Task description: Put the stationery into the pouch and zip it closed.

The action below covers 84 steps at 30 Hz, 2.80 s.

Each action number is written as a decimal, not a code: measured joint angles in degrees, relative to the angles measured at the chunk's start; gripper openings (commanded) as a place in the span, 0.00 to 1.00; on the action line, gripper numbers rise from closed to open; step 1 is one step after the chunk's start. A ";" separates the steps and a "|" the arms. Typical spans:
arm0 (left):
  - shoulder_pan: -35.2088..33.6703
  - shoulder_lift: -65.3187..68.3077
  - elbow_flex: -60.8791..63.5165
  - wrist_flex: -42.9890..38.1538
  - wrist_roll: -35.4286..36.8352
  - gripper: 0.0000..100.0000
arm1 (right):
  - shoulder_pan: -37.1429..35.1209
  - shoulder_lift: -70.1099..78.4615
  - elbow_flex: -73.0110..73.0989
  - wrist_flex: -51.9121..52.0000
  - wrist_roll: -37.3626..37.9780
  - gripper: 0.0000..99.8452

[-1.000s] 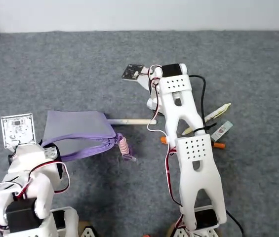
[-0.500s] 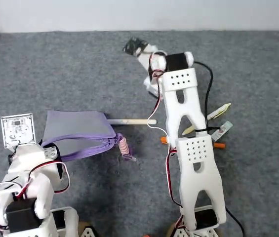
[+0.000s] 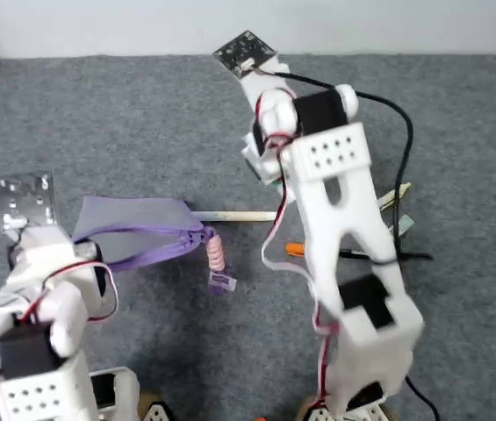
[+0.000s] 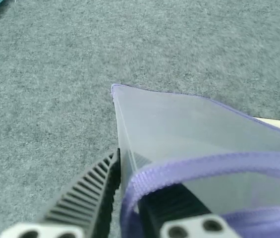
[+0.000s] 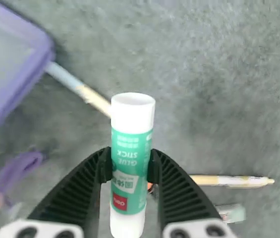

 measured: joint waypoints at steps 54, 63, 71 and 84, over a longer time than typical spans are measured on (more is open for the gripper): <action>-0.18 23.82 -15.74 1.05 9.67 0.01 | -27.34 -46.86 78.24 -92.84 -20.92 0.01; -0.09 23.82 -15.74 1.05 9.67 0.01 | -29.36 -41.23 79.56 -98.55 -20.92 0.01; 0.00 23.82 -15.74 1.05 9.67 0.01 | -29.54 -40.62 84.75 -104.97 -20.84 0.01; 0.09 23.91 -15.74 2.02 9.67 0.01 | -30.07 -54.33 91.34 -89.76 -18.46 0.16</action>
